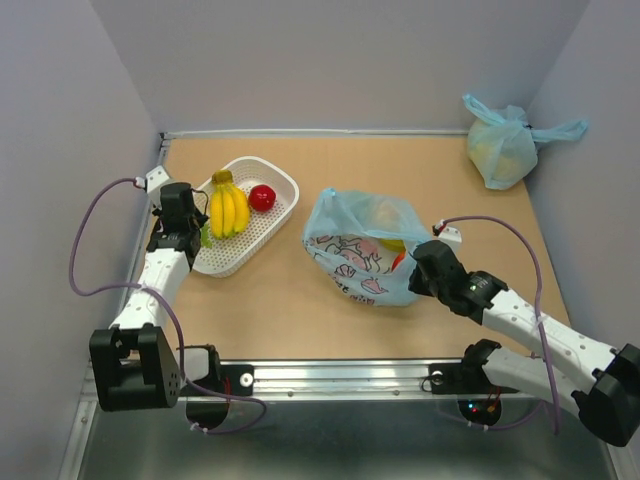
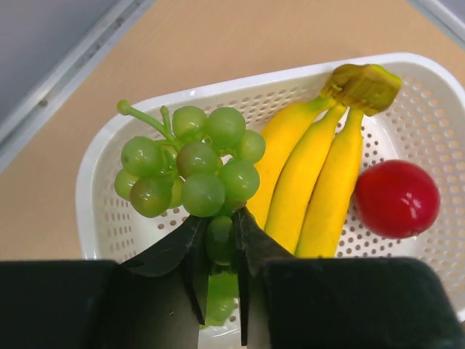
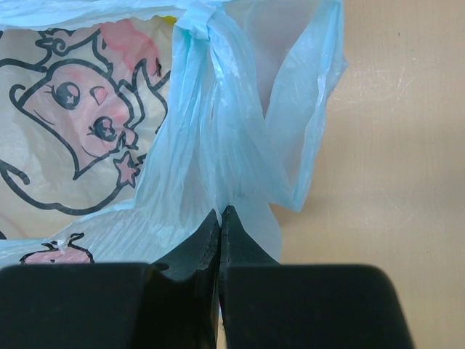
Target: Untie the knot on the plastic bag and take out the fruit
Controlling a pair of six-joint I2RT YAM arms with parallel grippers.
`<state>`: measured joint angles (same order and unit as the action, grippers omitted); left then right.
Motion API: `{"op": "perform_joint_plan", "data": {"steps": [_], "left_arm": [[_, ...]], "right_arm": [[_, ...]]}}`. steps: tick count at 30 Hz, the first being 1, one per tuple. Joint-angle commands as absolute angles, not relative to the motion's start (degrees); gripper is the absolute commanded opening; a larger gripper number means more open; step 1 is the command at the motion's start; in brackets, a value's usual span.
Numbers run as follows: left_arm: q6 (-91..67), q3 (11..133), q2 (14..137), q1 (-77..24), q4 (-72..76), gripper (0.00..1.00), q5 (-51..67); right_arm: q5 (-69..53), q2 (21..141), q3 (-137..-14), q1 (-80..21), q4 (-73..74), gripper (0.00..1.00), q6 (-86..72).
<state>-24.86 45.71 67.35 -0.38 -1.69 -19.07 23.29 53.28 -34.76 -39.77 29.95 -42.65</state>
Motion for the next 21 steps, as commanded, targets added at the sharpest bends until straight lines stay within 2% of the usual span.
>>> {"op": "perform_joint_plan", "data": {"steps": [1, 2, 3, 5, 6, 11, 15, 21], "left_arm": [[-23.6, 46.6, 67.8, 2.8, 0.4, 0.48, -16.0], [-23.2, 47.2, 67.9, 3.0, 0.2, 0.58, -15.5], [-23.2, 47.3, 67.6, 3.0, 0.1, 0.72, -13.9], [-23.1, 47.5, 66.3, 3.0, -1.2, 0.85, -12.5], [-23.2, 47.5, 65.7, 3.0, -1.5, 0.87, -10.8], [-23.4, 47.4, 61.1, 1.3, -2.7, 0.88, -3.5], [-22.2, 48.2, 57.8, -9.6, -3.1, 0.86, -2.4], [-21.7, 52.1, 57.7, -33.5, -0.4, 0.80, -4.1]], "right_arm": [[23.7, 53.7, -35.2, -39.7, 28.3, 0.01, -41.8], [23.6, 53.8, -35.2, -39.7, 28.3, 0.01, -41.5], [23.8, 54.0, -35.3, -39.7, 28.3, 0.01, -41.4], [24.3, 54.1, -35.5, -39.7, 28.3, 0.01, -41.6], [24.4, 54.1, -35.4, -39.7, 28.2, 0.01, -41.6], [25.6, 53.6, -34.9, -39.7, 28.3, 0.01, -42.0], [27.8, 50.0, -33.9, -39.8, 28.6, 0.01, -44.7], [29.4, 45.7, -32.7, -39.7, 30.2, 0.01, -49.2]]}}
